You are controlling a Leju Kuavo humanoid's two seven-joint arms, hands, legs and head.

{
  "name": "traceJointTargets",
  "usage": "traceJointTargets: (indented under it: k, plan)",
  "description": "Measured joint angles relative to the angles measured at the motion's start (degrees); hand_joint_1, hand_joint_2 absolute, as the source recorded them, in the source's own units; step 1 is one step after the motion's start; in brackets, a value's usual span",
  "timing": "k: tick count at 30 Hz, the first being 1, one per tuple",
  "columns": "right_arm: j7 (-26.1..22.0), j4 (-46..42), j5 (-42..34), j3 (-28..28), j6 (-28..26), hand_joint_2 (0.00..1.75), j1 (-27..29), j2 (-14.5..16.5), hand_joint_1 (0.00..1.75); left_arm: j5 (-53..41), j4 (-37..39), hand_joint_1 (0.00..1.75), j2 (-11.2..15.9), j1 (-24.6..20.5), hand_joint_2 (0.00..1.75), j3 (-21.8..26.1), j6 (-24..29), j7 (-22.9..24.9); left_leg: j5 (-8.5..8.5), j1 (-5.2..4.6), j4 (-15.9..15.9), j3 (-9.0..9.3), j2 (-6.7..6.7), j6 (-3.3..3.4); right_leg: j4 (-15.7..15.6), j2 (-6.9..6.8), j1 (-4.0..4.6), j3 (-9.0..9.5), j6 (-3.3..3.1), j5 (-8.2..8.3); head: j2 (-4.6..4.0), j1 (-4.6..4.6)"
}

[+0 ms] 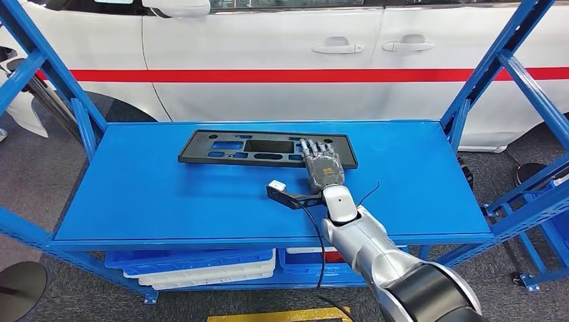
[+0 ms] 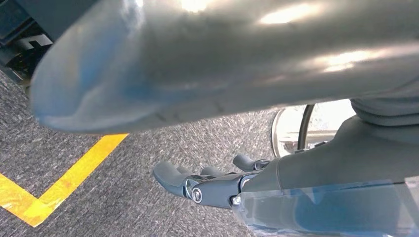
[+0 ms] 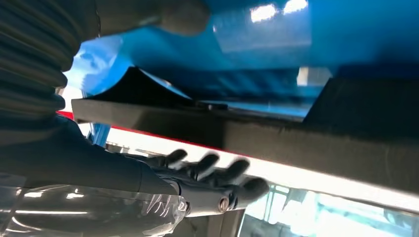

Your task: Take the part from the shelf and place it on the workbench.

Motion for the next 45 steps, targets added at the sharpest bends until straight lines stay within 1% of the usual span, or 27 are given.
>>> traceJointTargets:
  k: [2, 3, 7, 8, 11, 12, 15, 17, 21, 25, 26, 27, 29, 30, 31, 32, 33, 36, 37, 38, 39, 41, 42, 43, 44, 45]
  plan:
    - [-0.1, 0.0, 0.3, -0.2, -0.1, 1.75, 0.0, -0.1, 0.58, -0.1, 0.0, 0.0, 0.0, 0.0, 0.0, 0.0, 0.0, 0.0, 0.0, 0.0, 0.0, 0.0, 0.0, 0.0, 0.0, 0.0, 0.0, 0.0, 0.0, 0.0, 0.0, 0.0]
    - [-0.3, 0.0, 0.5, -0.3, -0.2, 1.75, 0.0, -0.1, 0.74, -0.3, 0.0, 0.0, 0.0, 0.0, 0.0, 0.0, 0.0, 0.0, 0.0, 0.0, 0.0, 0.0, 0.0, 0.0, 0.0, 0.0, 0.0, 0.01, 0.0, 0.0, 0.0, 0.0]
    - [-2.1, 0.0, 1.1, -0.4, -0.9, 1.75, 0.3, -0.1, 1.16, -0.6, 0.0, 0.0, 0.0, -0.1, 0.0, 0.0, 0.3, -0.1, 0.0, 0.0, 0.0, 0.0, 0.0, 0.0, 0.0, 0.01, 0.0, 0.01, 0.0, 0.01, 0.0, 0.0]
    - [-2.8, 0.1, 1.3, -0.4, -1.2, 1.75, 0.4, -0.1, 1.1, -0.6, 0.0, 0.0, 0.0, -0.1, 0.0, 0.0, 0.4, -0.1, 0.0, 0.0, 0.0, -0.01, 0.0, 0.0, 0.0, 0.01, 0.0, 0.01, 0.0, 0.01, 0.0, 0.0]
    - [-4.4, 0.1, 1.8, -0.4, -1.9, 1.75, 0.5, 0.2, 0.48, -0.6, 0.0, 0.0, 0.0, -0.2, 0.0, 0.0, 0.7, -0.3, 0.0, 0.0, 0.0, -0.03, 0.0, 0.0, 0.0, 0.01, 0.0, 0.0, 0.02, 0.02, 0.0, 0.0]
    - [-4.8, 0.1, 2.1, -0.4, -2.0, 1.75, 0.4, 0.4, 0.34, -0.6, 0.0, 0.0, 0.0, -0.2, 0.0, 0.0, 0.7, -0.3, 0.0, 0.0, 0.0, -0.04, 0.0, 0.0, 0.0, 0.02, 0.01, -0.02, 0.02, 0.03, 0.0, 0.0]
    - [-5.2, 0.1, 2.9, -0.4, -2.2, 1.75, 0.2, 1.1, 0.12, -0.8, 0.0, 0.0, 0.0, -0.3, 0.0, 0.0, 0.7, -0.4, 0.0, 0.0, 0.0, -0.06, 0.0, 0.0, 0.0, 0.01, 0.01, -0.04, 0.03, 0.03, 0.0, 0.0]
    - [-5.4, 0.1, 3.2, -0.4, -2.4, 1.75, -0.1, 1.5, 0.03, -0.9, 0.0, 0.0, 0.0, -0.3, 0.0, 0.0, 0.7, -0.5, 0.0, 0.0, 0.0, -0.07, 0.0, 0.0, 0.0, 0.01, 0.01, -0.05, 0.03, 0.03, 0.0, 0.0]
    - [-6.4, 0.1, 3.7, -0.4, -3.1, 1.75, -0.4, 2.2, 0.23, -1.1, 0.0, 0.0, 0.0, -0.4, 0.0, 0.0, 0.7, -0.5, 0.0, 0.0, 0.0, -0.09, 0.01, 0.0, 0.0, 0.01, 0.02, -0.07, 0.03, 0.03, 0.0, 0.0]
    - [-6.9, 0.1, 4.1, -0.4, -3.1, 1.75, -0.4, 2.8, 0.23, -1.1, 0.0, 0.0, 0.0, -0.5, 0.0, 0.0, 0.7, -0.5, 0.0, 0.0, 0.0, -0.11, 0.0, 0.0, 0.0, 0.0, 0.01, -0.09, 0.03, 0.03, 0.0, 0.0]
    - [-6.9, 0.1, 4.2, -0.4, -3.1, 1.75, -0.4, 3.0, 0.41, -1.1, 0.0, 0.0, 0.0, -0.5, 0.0, 0.0, 0.7, -0.5, 0.0, 0.0, 0.0, -0.12, 0.0, 0.0, 0.0, 0.0, 0.01, -0.09, 0.03, 0.03, 0.0, 0.0]
    - [-6.9, 0.1, 4.2, -0.4, -3.1, 1.75, -0.4, 3.1, 0.67, -1.1, 0.0, 0.0, 0.0, -0.5, 0.0, 0.0, 0.7, -0.5, 0.0, 0.0, 0.0, -0.12, 0.0, 0.0, 0.0, 0.0, 0.01, -0.1, 0.03, 0.03, 0.0, 0.0]
    - [-6.9, 0.1, 4.3, -0.4, -3.1, 1.75, -0.4, 3.3, 1.24, -1.1, 0.0, 0.0, 0.0, -0.5, 0.0, 0.1, 0.7, -0.5, 0.0, 0.0, 0.0, -0.14, 0.0, 0.0, 0.0, 0.0, 0.01, -0.11, 0.03, 0.03, 0.0, 0.0]
    - [-6.9, 0.1, 4.4, -0.4, -3.1, 1.75, -0.4, 3.3, 1.33, -1.1, 0.0, 0.0, 0.0, -0.5, 0.0, 0.1, 0.7, -0.5, 0.0, 0.0, 0.0, -0.15, 0.0, 0.0, 0.0, 0.0, 0.0, -0.11, 0.03, 0.03, 0.0, 0.0]
    - [-7.0, 0.1, 4.5, -0.4, -3.1, 1.75, -0.4, 3.4, 1.33, -1.2, 0.0, 0.0, 0.0, -0.5, 0.0, 0.2, 0.7, -0.5, 0.0, 0.0, 0.0, -0.16, 0.0, 0.0, 0.0, 0.0, 0.0, -0.12, 0.03, 0.03, 0.0, 0.0]
    - [-7.0, 0.1, 4.6, -0.4, -3.1, 1.75, -0.4, 3.4, 1.28, -1.2, 0.0, 0.0, 0.0, -0.5, 0.0, 0.3, 0.7, -0.5, 0.0, 0.0, 0.0, -0.17, 0.0, 0.0, 0.0, 0.0, 0.0, -0.13, 0.03, 0.03, 0.0, 0.0]
    - [-6.9, 0.1, 4.7, -0.4, -3.1, 1.75, -0.4, 3.4, 1.18, -1.2, 0.0, 0.0, 0.0, -0.5, 0.0, 0.4, 0.7, -0.5, 0.0, 0.0, 0.0, -0.18, 0.0, 0.0, 0.0, 0.0, 0.0, -0.14, 0.03, 0.03, 0.0, 0.0]
    - [-6.8, 0.1, 5.0, -0.4, -3.1, 1.75, -0.5, 3.4, 0.79, -1.3, 0.0, 0.0, 0.0, -0.5, 0.0, 0.6, 0.7, -0.5, 0.0, 0.0, 0.0, -0.21, -0.01, 0.0, 0.0, 0.0, 0.0, -0.16, 0.03, 0.03, 0.0, 0.0]
    - [-6.7, 0.1, 5.1, -0.4, -3.1, 1.75, -0.6, 3.4, 0.73, -1.4, 0.0, 0.0, 0.0, -0.5, 0.0, 0.7, 0.7, -0.5, 0.0, 0.0, 0.0, -0.21, -0.01, 0.0, 0.0, 0.0, 0.0, -0.17, 0.03, 0.03, 0.0, 0.0]
    - [-6.6, 0.1, 5.2, -0.4, -3.1, 1.75, -0.7, 3.4, 0.72, -1.6, 0.0, 0.0, 0.0, -0.5, 0.0, 0.7, 0.7, -0.5, 0.0, 0.0, 0.0, -0.22, -0.01, 0.0, 0.0, 0.0, 0.0, -0.18, 0.03, 0.03, 0.0, 0.0]
    - [-6.5, 0.1, 5.3, -0.4, -3.1, 1.75, -0.7, 3.4, 0.75, -1.7, 0.0, 0.0, 0.0, -0.5, 0.0, 0.8, 0.7, -0.5, 0.0, 0.0, 0.0, -0.23, -0.01, 0.0, 0.0, 0.0, 0.0, -0.19, 0.03, 0.03, 0.0, 0.0]
    - [-6.4, 0.1, 5.4, -0.4, -3.1, 1.75, -0.8, 3.4, 1.03, -2.0, 0.0, 0.0, 0.0, -0.6, 0.0, 0.8, 0.6, -0.5, 0.0, 0.0, 0.0, -0.24, -0.01, 0.0, 0.0, 0.0, 0.0, -0.2, 0.03, 0.03, 0.0, 0.0]
    - [-6.3, 0.1, 5.4, -0.4, -3.2, 1.75, -0.8, 3.4, 1.13, -2.1, 0.0, 0.0, 0.0, -0.6, 0.0, 0.9, 0.6, -0.5, 0.0, 0.0, 0.0, -0.24, -0.01, 0.0, 0.0, 0.0, 0.0, -0.2, 0.03, 0.03, 0.0, 0.0]
    - [-6.3, 0.1, 5.4, -0.4, -3.2, 1.75, -0.9, 3.4, 1.12, -2.2, 0.0, 0.0, 0.0, -0.6, 0.0, 0.9, 0.6, -0.5, 0.0, 0.0, 0.0, -0.24, -0.01, 0.0, 0.0, 0.0, 0.0, -0.2, 0.03, 0.03, 0.0, 0.0]
    - [-6.2, 0.1, 5.4, -0.4, -3.2, 1.75, -0.9, 3.4, 0.9, -2.3, 0.0, 0.0, 0.0, -0.7, 0.0, 0.9, 0.6, -0.5, 0.0, 0.0, 0.0, -0.24, -0.01, 0.0, 0.0, 0.0, 0.0, -0.2, 0.03, 0.03, 0.0, 0.0]
    - [-6.2, 0.1, 5.5, -0.4, -3.2, 1.75, -1.0, 3.4, 0.59, -2.4, 0.0, 0.0, 0.0, -0.7, 0.0, 0.9, 0.6, -0.5, 0.0, 0.0, 0.0, -0.24, -0.01, 0.0, 0.0, 0.0, 0.0, -0.2, 0.03, 0.03, 0.0, 0.0]
